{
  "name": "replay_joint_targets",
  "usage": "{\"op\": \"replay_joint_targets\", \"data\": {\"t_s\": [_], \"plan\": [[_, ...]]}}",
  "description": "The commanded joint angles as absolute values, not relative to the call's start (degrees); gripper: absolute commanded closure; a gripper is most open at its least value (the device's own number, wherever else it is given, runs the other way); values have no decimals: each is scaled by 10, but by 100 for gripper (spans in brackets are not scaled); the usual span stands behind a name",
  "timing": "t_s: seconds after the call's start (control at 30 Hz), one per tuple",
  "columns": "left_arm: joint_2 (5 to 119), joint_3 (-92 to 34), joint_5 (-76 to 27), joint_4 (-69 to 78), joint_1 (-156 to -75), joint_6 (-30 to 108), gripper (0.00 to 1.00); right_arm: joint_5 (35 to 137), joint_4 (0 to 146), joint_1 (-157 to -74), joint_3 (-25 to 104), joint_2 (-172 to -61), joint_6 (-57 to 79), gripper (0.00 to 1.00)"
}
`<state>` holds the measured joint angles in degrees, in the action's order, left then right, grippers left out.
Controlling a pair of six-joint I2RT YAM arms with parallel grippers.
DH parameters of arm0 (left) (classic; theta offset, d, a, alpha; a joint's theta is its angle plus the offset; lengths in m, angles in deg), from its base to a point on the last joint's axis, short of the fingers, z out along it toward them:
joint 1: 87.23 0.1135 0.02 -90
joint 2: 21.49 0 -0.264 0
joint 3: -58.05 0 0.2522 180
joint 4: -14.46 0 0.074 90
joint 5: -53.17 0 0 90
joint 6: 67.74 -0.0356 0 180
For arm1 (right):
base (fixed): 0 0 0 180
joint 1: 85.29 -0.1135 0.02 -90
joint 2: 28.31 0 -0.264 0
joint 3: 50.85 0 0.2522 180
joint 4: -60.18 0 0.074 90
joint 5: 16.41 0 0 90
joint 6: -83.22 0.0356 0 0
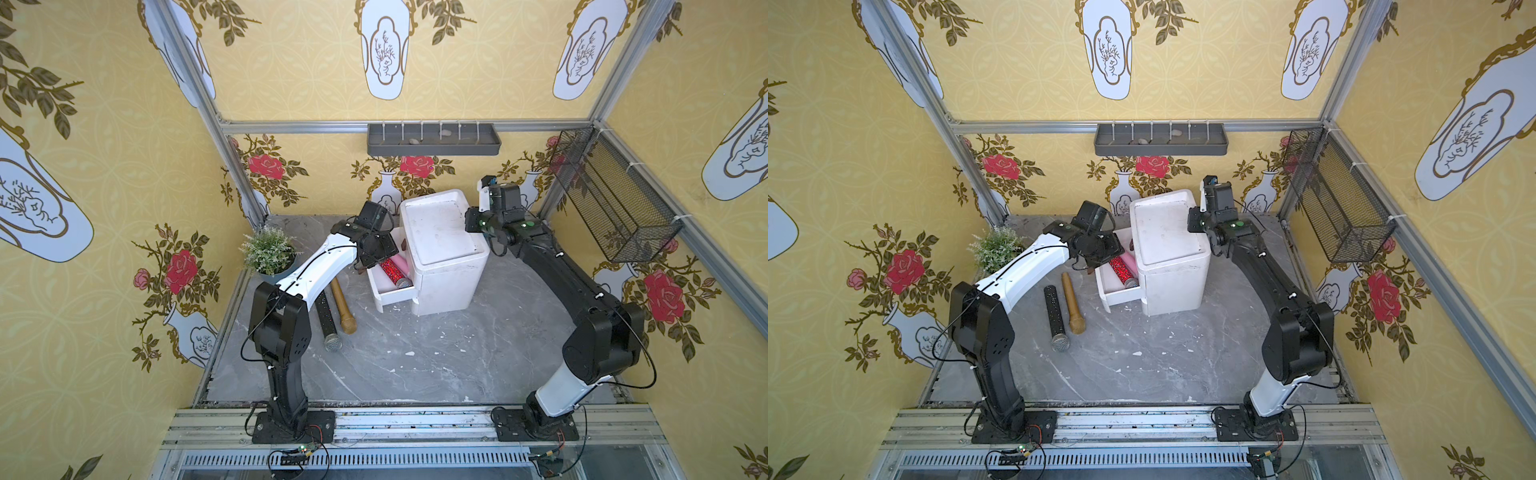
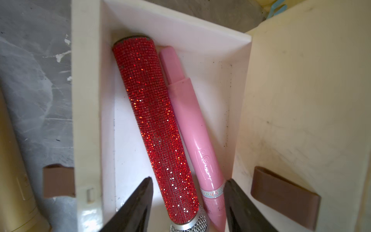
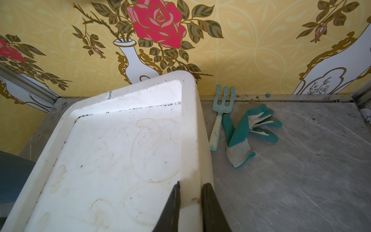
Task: Take the microphone out of the drawer
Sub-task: Pick up the microphone from the drawer.
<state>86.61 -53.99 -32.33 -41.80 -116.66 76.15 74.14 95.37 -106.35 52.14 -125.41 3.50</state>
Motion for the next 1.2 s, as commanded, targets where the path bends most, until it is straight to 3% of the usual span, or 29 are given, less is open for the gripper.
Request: {"op": "replay_joint_targets", "data": {"t_s": [0.0, 1.17], "plan": [[878, -545, -350, -434, -1171, 788, 39, 770, 1017, -1063, 507, -1270, 48, 99], [969, -559, -418, -504, -1202, 814, 47, 784, 982, -1048, 462, -1249, 41, 99]]}}
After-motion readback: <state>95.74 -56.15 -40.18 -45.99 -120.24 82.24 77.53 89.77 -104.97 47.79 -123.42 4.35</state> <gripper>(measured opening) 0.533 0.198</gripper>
